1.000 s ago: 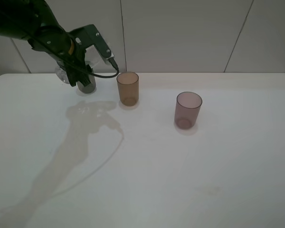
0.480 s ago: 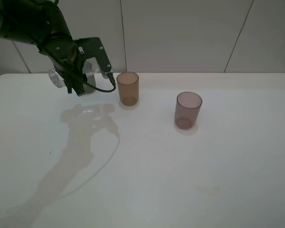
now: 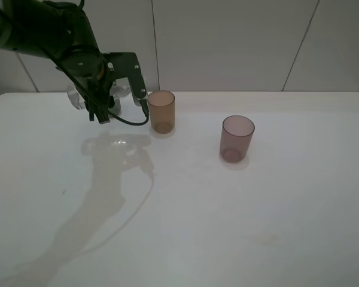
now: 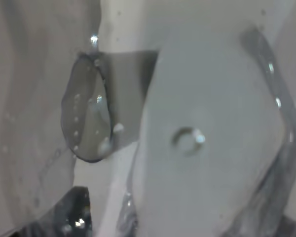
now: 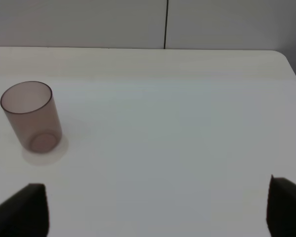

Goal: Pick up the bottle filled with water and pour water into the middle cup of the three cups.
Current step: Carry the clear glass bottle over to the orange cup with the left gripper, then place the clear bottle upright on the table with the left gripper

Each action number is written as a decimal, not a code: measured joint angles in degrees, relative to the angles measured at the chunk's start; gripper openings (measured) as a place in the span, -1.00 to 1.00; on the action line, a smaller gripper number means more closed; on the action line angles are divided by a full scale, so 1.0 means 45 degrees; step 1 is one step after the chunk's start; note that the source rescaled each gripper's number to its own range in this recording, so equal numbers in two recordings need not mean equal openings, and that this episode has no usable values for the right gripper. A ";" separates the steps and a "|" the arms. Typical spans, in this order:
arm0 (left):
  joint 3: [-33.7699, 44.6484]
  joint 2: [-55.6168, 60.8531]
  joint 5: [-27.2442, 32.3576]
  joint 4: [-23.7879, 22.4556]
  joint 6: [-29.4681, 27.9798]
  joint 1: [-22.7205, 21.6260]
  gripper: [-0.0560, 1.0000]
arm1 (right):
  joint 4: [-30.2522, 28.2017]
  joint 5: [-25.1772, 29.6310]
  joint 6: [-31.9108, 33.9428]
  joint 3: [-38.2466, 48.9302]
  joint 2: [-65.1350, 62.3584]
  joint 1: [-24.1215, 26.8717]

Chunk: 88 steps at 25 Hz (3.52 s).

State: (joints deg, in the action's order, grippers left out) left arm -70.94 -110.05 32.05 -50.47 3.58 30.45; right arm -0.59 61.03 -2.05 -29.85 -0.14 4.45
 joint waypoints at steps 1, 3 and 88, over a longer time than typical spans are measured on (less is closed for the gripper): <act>-0.0044 0.0000 0.0060 0.0000 0.0024 0.0000 -0.87 | 0.0000 0.0000 0.0000 0.0000 0.0000 0.0000; -0.0205 -0.0017 0.0342 0.0000 0.0070 0.0000 -0.87 | 0.0000 0.0000 0.0000 0.0000 0.0000 0.0000; -0.2768 -0.1978 0.2684 -0.3308 0.3879 0.0874 -0.87 | 0.0013 0.0000 0.0000 0.0000 0.0000 0.0000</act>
State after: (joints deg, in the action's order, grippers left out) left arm -83.40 -118.95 44.13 -65.36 21.04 34.39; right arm -0.54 61.03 -2.05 -29.85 -0.14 4.45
